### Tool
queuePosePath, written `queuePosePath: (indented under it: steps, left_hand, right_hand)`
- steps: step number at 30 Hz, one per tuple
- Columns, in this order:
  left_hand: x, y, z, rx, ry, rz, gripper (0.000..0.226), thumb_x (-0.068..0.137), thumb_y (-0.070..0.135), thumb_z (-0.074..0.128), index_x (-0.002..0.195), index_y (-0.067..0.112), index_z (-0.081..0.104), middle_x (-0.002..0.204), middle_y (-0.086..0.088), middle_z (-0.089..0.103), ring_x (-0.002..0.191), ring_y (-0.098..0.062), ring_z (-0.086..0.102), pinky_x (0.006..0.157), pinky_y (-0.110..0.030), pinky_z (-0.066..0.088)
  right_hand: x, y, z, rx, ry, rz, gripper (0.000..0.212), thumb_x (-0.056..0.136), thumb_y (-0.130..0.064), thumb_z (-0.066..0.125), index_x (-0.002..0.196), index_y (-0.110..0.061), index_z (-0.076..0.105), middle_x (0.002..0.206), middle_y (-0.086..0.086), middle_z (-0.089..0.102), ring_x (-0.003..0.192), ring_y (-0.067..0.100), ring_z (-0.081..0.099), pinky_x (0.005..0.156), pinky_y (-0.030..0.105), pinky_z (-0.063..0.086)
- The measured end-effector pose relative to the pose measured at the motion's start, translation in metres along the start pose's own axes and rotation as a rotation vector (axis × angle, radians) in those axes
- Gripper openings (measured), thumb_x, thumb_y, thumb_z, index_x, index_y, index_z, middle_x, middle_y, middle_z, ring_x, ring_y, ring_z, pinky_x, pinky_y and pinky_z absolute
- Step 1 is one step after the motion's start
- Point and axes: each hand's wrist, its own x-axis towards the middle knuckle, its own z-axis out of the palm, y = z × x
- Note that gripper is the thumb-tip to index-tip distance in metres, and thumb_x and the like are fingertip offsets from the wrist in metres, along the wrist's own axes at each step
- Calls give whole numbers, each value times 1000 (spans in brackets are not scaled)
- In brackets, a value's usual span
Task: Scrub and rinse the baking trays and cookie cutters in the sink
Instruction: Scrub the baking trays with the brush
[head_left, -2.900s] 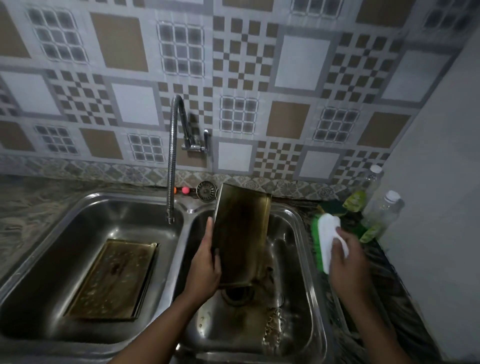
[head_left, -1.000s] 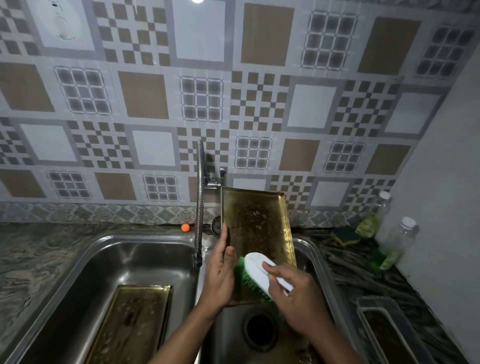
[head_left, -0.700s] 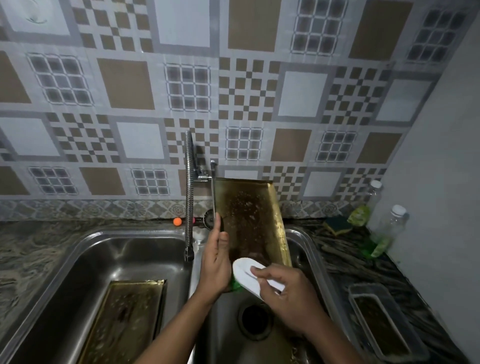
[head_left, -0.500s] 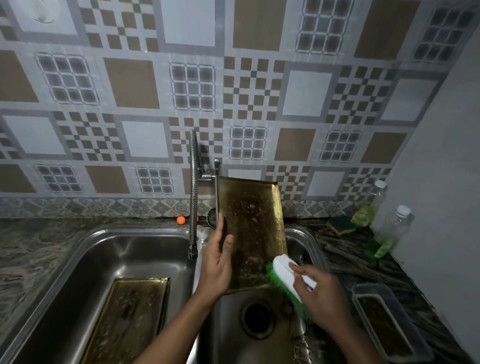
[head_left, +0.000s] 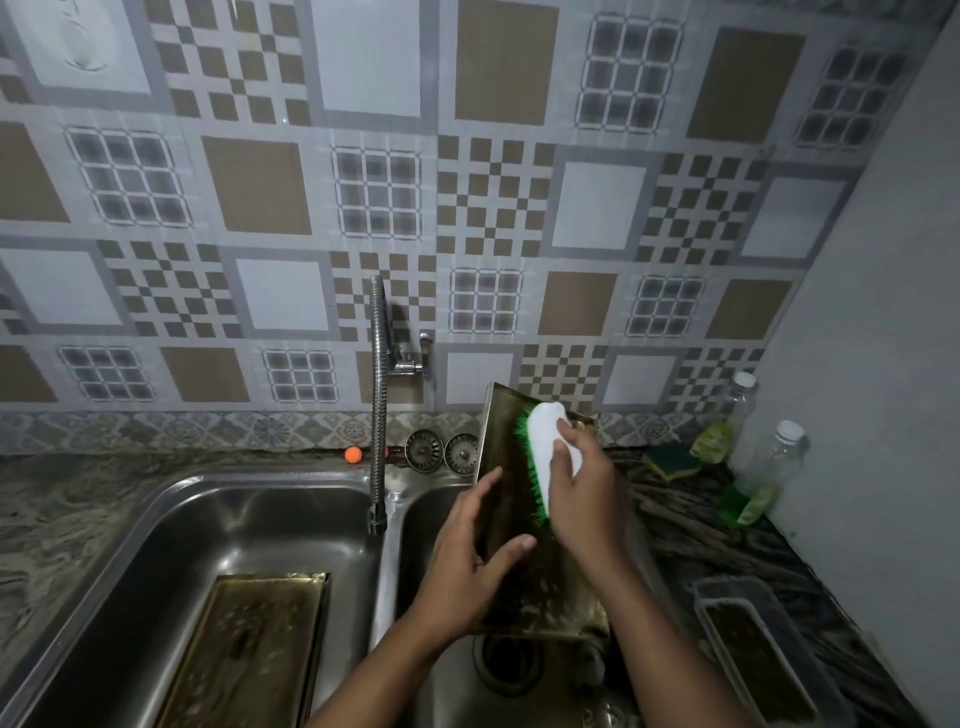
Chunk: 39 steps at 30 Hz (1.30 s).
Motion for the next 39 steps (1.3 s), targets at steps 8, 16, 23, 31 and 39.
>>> queuePosePath:
  steps: [8,16,23,31,39]
  left_hand:
    - [-5,-10,-7,-38,-54,-68,69,71,52,78,131,44,44,131,19,54,122,-2,53,101,-33,48]
    - [8,-7,-10,-117,179,-65,46,72,54,67,106,31,45,94,12,51,77,1,48,66,-16,41]
    - [11,-4,-6,-146,245,-92,44,77,58,59,109,30,47,107,8,53,99,0,52,83,-7,39]
    - [3,-7,-13,-58,213,-128,40,83,21,76,110,24,47,106,10,55,98,6,54,80,-7,42]
    - [5,-17,-16,-33,234,-100,47,78,6,78,108,25,47,108,7,55,104,6,51,93,-7,37]
  right_hand:
    - [15,5,-3,88,-25,52,29,99,-29,49,125,-27,61,126,-3,61,105,15,57,75,27,50]
    - [-31,2,6,210,-222,-31,25,98,-21,53,117,-34,63,114,-26,60,110,-16,51,88,5,43]
    - [-70,29,-1,194,-278,-68,25,96,-21,57,116,-31,66,118,-27,64,115,-11,54,96,12,42]
    - [-43,51,-50,257,20,127,27,98,-19,53,118,-29,66,114,-9,63,93,4,61,74,16,49]
    - [-25,74,-64,190,-225,333,22,96,-27,57,110,-18,72,78,-2,72,76,10,67,76,28,51]
